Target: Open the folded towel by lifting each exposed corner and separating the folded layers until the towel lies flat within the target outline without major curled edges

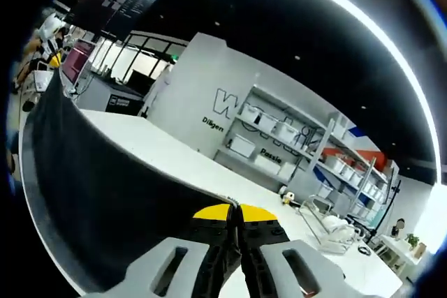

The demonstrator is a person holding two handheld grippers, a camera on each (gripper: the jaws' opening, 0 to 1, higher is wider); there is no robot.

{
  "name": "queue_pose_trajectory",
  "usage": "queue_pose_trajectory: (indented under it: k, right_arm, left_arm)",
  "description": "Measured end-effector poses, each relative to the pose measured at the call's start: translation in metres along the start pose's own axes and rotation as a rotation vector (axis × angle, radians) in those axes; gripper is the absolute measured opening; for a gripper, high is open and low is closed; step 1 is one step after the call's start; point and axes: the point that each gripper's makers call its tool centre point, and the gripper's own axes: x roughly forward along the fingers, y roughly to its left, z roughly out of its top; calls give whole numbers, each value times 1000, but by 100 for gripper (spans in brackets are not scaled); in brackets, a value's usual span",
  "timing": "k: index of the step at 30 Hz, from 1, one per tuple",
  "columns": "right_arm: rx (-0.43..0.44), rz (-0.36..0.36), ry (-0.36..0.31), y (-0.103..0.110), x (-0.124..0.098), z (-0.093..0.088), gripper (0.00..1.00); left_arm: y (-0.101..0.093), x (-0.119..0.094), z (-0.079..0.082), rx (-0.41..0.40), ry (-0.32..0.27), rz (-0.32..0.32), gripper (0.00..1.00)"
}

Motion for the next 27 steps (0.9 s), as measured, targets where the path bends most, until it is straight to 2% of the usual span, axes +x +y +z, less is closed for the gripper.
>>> queue_pose_trajectory:
  k: [9, 18, 27]
  right_arm:
    - [0, -2, 38, 2, 25, -9, 0]
    - [-21, -34, 102, 1, 58, -24, 0]
    - [-26, -56, 142, 3, 89, -40, 0]
  left_arm:
    - [5, 32, -8, -3, 7, 27, 2]
    - [16, 67, -7, 3, 4, 51, 2]
    - [18, 92, -14, 51, 47, 92, 2]
